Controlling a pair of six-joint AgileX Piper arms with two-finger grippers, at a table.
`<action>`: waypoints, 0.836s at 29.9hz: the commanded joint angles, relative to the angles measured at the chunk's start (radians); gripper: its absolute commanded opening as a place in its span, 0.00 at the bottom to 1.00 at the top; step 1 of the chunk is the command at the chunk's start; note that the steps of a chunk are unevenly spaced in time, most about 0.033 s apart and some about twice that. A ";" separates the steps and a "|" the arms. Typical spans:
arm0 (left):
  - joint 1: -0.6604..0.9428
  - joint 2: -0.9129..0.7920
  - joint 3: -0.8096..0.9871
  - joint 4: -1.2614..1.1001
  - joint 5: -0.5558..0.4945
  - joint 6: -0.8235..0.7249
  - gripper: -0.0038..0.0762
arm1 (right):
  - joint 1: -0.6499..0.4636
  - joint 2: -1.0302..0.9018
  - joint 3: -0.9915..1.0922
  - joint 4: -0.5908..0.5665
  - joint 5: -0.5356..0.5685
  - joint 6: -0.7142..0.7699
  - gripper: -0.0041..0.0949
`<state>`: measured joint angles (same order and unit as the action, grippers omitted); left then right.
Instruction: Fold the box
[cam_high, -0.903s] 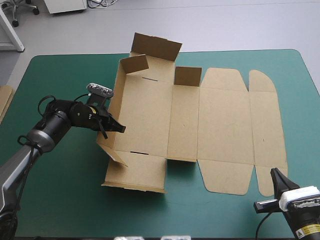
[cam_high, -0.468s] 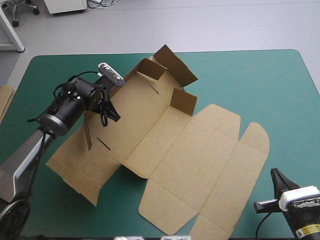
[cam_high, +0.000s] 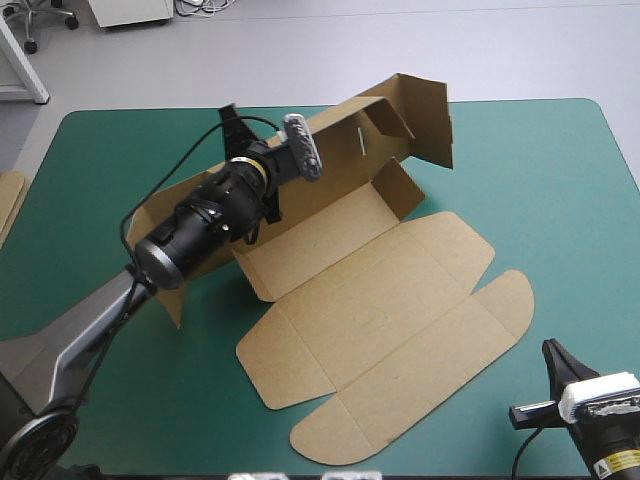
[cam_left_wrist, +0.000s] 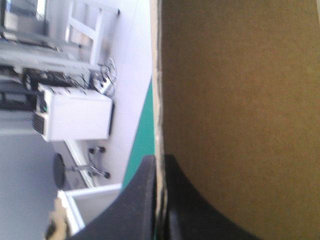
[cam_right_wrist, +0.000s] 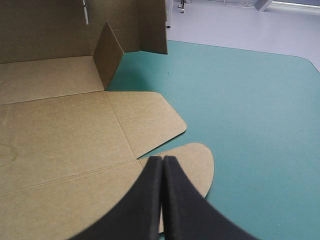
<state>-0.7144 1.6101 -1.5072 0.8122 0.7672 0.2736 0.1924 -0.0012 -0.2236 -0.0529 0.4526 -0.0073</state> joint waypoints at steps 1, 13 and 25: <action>-0.094 -0.027 -0.037 0.191 -0.070 -0.004 0.04 | 0.002 0.013 -0.038 -0.003 -0.060 -0.007 0.02; -0.289 -0.029 0.087 0.702 -0.140 -0.341 0.04 | 0.002 0.013 -0.059 -0.002 -0.032 0.007 0.02; -0.293 -0.136 0.423 1.007 -0.151 -0.686 0.04 | 0.002 0.013 -0.059 -0.002 -0.031 0.000 0.02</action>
<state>-0.9997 1.5652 -1.1105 1.7121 0.5984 -0.3788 0.1924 -0.0012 -0.2453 -0.0529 0.4943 0.0000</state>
